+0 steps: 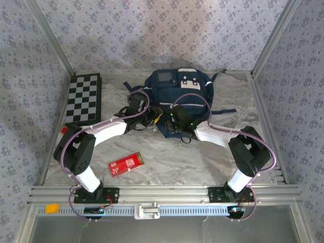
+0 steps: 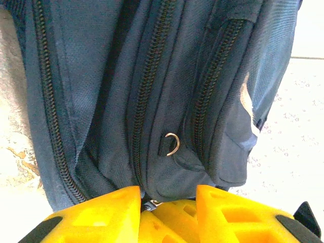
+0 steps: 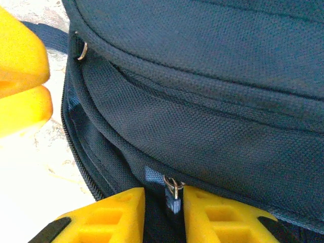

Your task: Pack books, pencil case, and school supplies into a backpack

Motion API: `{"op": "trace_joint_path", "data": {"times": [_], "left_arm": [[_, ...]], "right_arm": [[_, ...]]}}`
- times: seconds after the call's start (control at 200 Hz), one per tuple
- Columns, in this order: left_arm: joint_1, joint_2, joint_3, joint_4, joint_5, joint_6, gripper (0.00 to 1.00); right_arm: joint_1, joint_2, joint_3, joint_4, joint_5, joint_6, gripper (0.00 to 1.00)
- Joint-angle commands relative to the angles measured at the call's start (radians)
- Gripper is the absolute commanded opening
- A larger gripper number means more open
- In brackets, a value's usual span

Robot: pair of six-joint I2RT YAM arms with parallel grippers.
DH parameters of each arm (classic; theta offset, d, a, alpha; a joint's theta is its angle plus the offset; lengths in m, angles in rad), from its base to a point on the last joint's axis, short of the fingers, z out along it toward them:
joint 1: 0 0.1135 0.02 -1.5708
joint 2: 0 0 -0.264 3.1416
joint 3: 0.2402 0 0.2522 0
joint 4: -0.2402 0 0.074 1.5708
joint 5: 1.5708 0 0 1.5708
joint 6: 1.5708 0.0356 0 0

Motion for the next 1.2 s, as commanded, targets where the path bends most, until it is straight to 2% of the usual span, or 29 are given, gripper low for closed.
{"op": "trace_joint_path", "data": {"times": [0.0,0.145,0.305,0.535,0.81,0.835,0.924,1.039,1.194], "left_arm": [[-0.009,0.017,0.021,0.009,-0.051,-0.036,0.33],[-0.009,0.01,-0.001,0.007,-0.081,-0.054,0.33],[-0.009,0.035,0.032,-0.009,-0.088,-0.067,0.34],[-0.037,0.092,0.091,0.007,-0.112,-0.105,0.34],[-0.077,0.108,0.125,0.002,-0.219,-0.15,0.3],[-0.083,0.108,0.124,0.001,-0.24,-0.154,0.29],[-0.093,0.104,0.116,0.033,-0.268,-0.176,0.12],[-0.096,0.081,0.127,0.041,-0.284,-0.164,0.01],[-0.101,0.045,0.13,0.009,-0.291,-0.151,0.0]], "right_arm": [[-0.002,0.041,0.038,-0.007,0.049,0.03,0.22],[0.007,0.017,0.047,-0.03,0.112,0.055,0.12],[0.005,-0.053,0.058,-0.089,0.121,0.056,0.0],[-0.026,-0.078,0.033,-0.073,0.049,0.071,0.0],[-0.022,-0.077,0.02,-0.054,0.009,0.066,0.0],[-0.025,-0.074,0.023,-0.053,0.005,0.066,0.0],[-0.025,-0.051,0.046,-0.076,0.009,0.066,0.0],[-0.029,-0.02,0.068,-0.11,0.024,0.076,0.0],[-0.043,0.018,0.09,-0.089,-0.009,0.069,0.07]]}}
